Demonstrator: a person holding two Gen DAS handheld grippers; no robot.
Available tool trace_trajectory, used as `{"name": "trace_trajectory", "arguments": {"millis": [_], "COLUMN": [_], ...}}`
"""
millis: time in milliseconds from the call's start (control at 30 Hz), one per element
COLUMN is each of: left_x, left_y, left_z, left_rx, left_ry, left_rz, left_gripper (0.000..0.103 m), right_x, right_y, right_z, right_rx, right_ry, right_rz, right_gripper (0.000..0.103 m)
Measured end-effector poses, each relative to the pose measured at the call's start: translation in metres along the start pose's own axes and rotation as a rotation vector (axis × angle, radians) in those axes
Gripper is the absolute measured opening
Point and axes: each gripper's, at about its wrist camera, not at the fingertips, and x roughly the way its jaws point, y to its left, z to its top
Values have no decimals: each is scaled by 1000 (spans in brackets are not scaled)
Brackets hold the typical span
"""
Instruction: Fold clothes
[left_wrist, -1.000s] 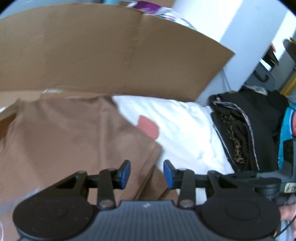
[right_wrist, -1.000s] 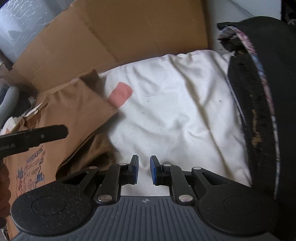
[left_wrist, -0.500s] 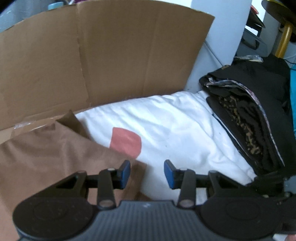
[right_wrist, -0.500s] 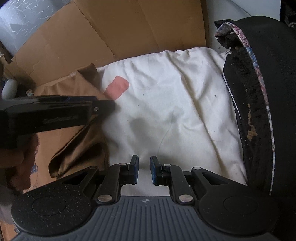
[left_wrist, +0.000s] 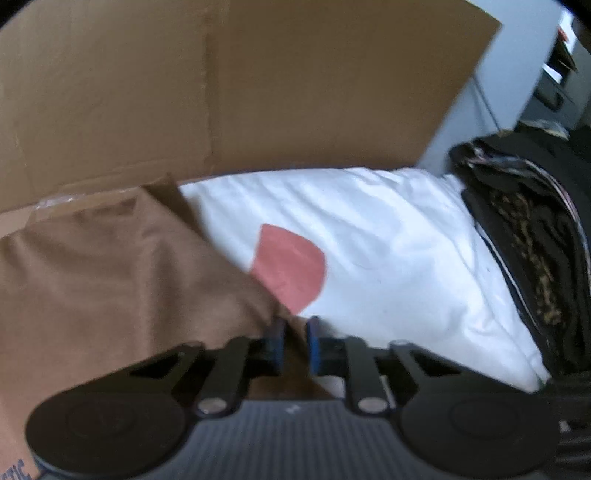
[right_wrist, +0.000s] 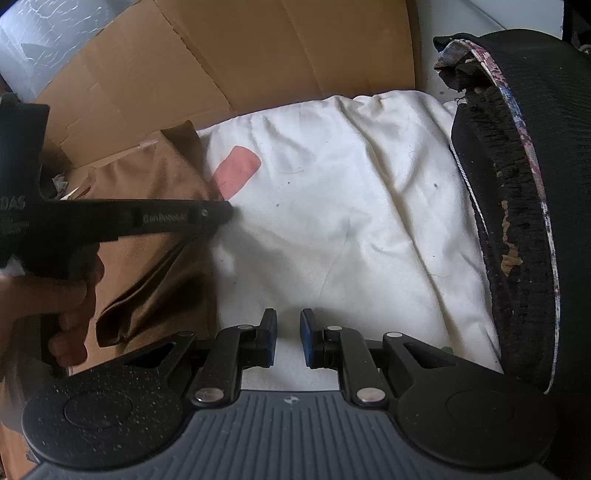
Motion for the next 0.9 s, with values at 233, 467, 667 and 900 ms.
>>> {"name": "trace_trajectory", "arguments": {"millis": [233, 467, 667, 900], "left_x": [-35, -80, -99, -109], "left_y": [23, 59, 92, 131], "left_z": [0, -7, -13, -24], "left_rx": [-23, -62, -177, -281], "left_ry": [-8, -81, -161, -189], "left_rz": [-58, -42, -46, -35], "left_gripper": [5, 5, 5, 5], "right_x": [-2, -1, 3, 23], "right_y": [5, 16, 33, 57], "right_z": [4, 21, 41, 74], "right_rx": [20, -3, -97, -148], "right_ry": [-1, -25, -25, -64], "right_rz": [34, 48, 44, 38], "right_gripper": [20, 20, 20, 20]}}
